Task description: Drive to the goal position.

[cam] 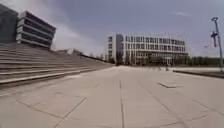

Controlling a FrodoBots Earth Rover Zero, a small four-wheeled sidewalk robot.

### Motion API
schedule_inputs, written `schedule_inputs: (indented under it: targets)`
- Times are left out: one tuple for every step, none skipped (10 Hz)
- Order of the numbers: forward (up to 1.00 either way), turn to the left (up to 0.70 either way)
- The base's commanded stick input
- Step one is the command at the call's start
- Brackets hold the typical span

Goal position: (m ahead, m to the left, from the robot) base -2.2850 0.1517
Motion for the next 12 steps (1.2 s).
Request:
schedule_inputs:
  targets:
    - [0.7, -0.09]
    - [0.7, 0.0]
    - [0.7, 0.0]
    - [0.22, 0.0]
    - [0.0, -0.08]
    - [0.0, -0.44]
    - [0.0, -0.7]
    - [0.0, -0.7]
    - [0.0, -0.7]
    - [0.0, -0.7]
    - [0.0, -0.7]
    - [0.0, -0.7]
